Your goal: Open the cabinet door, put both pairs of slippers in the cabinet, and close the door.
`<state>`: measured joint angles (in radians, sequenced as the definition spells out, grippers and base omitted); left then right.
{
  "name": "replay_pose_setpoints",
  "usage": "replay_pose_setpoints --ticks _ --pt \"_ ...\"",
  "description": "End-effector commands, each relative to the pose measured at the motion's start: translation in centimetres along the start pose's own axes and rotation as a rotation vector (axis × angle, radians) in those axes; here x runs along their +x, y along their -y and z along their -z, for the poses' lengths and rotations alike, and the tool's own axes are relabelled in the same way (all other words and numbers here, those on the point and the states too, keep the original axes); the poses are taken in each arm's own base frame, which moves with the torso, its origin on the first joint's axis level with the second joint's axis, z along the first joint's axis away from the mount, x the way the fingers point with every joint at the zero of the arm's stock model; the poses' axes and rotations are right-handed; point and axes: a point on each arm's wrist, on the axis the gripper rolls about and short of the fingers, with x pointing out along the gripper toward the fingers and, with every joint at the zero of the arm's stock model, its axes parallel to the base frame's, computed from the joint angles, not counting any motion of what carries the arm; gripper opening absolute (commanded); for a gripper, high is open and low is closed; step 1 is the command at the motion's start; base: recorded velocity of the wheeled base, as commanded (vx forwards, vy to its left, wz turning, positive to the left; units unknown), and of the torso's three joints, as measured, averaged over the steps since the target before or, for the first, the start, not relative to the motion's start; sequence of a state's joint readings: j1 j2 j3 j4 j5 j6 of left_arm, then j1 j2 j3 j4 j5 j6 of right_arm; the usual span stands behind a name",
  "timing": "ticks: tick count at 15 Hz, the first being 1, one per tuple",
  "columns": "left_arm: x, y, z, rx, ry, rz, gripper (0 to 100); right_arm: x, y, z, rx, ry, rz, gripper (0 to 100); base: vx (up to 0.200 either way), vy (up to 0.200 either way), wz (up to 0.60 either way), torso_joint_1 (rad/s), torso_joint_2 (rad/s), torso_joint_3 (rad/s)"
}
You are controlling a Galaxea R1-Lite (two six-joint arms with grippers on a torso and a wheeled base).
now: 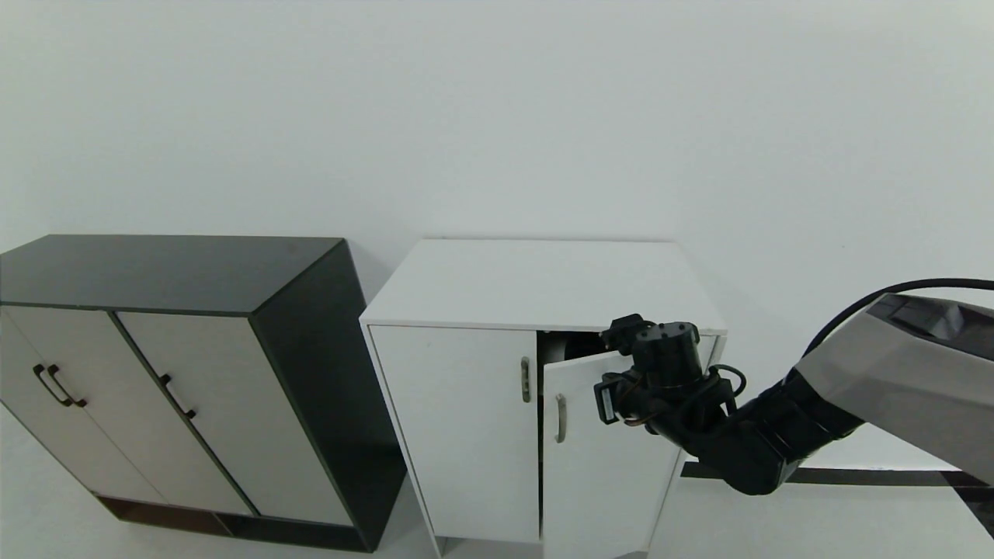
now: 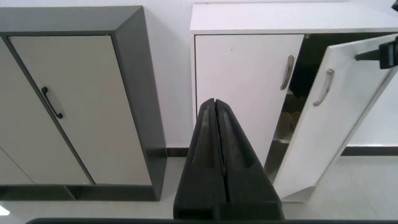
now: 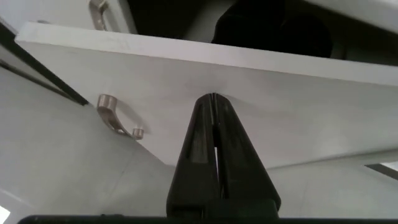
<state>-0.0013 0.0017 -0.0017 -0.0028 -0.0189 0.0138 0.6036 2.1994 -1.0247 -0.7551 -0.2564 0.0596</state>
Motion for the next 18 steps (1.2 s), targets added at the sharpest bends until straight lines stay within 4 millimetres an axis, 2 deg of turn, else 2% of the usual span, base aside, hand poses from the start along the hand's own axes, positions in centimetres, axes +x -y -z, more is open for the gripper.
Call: replay_pose_setpoints --ticks 1,4,8,18 --pt "0.0 0.0 0.0 0.000 0.000 0.000 0 1.1 0.2 -0.1 0.004 0.002 0.010 0 0.000 0.000 0.00 0.000 0.00 0.000" --pt "0.0 0.0 0.0 0.000 0.000 0.001 0 1.8 1.1 -0.9 0.020 0.023 0.008 0 0.000 0.000 0.00 0.000 0.00 0.000" --pt "0.0 0.0 0.0 0.000 0.000 0.000 0 2.7 1.8 -0.9 0.029 0.027 0.027 0 0.000 0.000 0.00 0.000 0.00 0.000" --pt "0.0 0.0 0.0 0.000 0.000 0.001 0 3.3 2.4 -1.9 0.039 0.044 0.041 0 0.000 0.000 0.00 0.000 0.00 0.000"
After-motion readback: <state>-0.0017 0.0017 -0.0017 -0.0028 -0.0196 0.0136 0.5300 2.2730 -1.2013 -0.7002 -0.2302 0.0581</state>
